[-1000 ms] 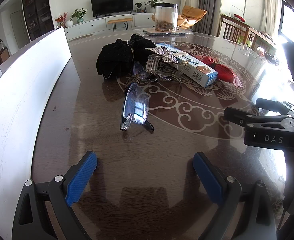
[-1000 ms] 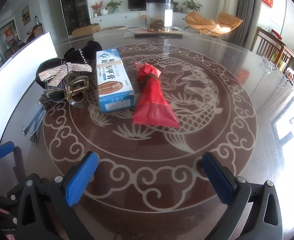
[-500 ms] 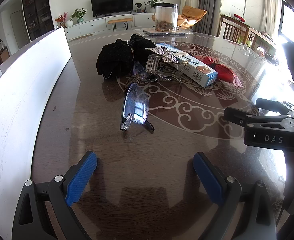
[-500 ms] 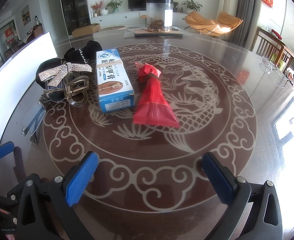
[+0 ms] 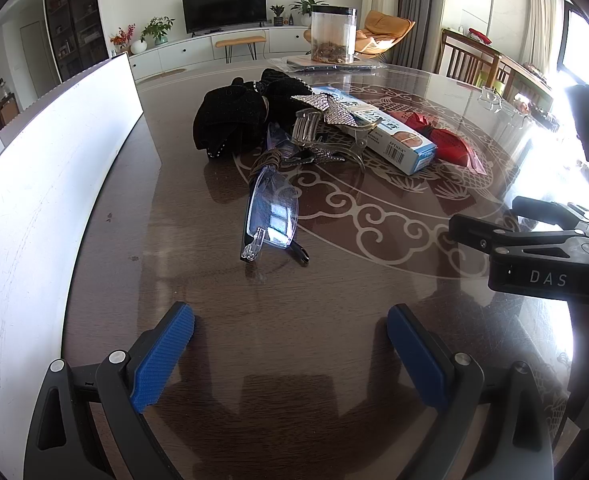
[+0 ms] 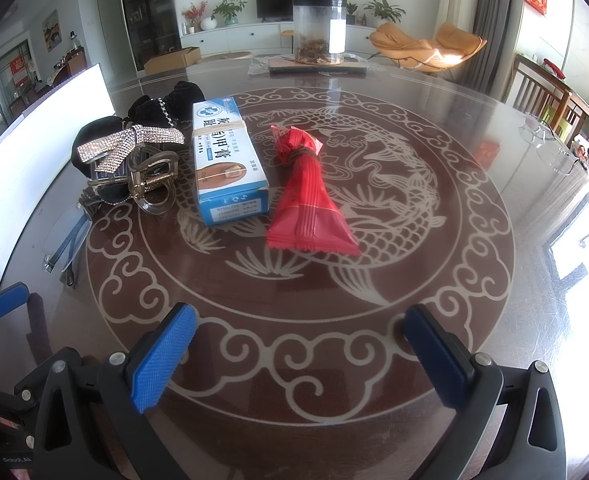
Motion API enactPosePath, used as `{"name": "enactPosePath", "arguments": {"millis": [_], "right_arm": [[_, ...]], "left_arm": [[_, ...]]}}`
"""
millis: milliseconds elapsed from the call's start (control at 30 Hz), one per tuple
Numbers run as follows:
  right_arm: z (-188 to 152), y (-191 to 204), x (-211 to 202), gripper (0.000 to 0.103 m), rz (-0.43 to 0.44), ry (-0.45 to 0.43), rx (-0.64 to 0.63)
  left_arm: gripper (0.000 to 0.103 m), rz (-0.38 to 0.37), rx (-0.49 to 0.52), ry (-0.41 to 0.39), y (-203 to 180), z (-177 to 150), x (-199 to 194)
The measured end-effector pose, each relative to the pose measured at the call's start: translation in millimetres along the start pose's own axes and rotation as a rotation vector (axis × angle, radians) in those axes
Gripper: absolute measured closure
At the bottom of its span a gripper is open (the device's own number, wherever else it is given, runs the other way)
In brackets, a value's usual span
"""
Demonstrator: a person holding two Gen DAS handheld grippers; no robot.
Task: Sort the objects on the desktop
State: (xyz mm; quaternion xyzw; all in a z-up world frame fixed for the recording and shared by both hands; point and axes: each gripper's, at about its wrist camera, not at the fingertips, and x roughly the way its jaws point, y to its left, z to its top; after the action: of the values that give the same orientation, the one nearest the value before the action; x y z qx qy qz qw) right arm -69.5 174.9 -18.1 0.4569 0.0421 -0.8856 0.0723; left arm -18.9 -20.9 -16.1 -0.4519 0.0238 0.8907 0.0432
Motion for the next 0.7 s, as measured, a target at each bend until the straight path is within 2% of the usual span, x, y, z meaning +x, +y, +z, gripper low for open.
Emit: {"name": "enactPosePath", "arguments": {"millis": [500, 700], "right_arm": [[-0.3, 0.0, -0.6, 0.0, 0.0, 0.0, 0.0], [-0.2, 0.0, -0.5, 0.0, 0.0, 0.0, 0.0]], "left_arm": [[0.005, -0.003, 0.007, 0.0, -0.1, -1.1, -0.8], [0.005, -0.014, 0.02, 0.002, 10.2, -26.3, -21.8]]}}
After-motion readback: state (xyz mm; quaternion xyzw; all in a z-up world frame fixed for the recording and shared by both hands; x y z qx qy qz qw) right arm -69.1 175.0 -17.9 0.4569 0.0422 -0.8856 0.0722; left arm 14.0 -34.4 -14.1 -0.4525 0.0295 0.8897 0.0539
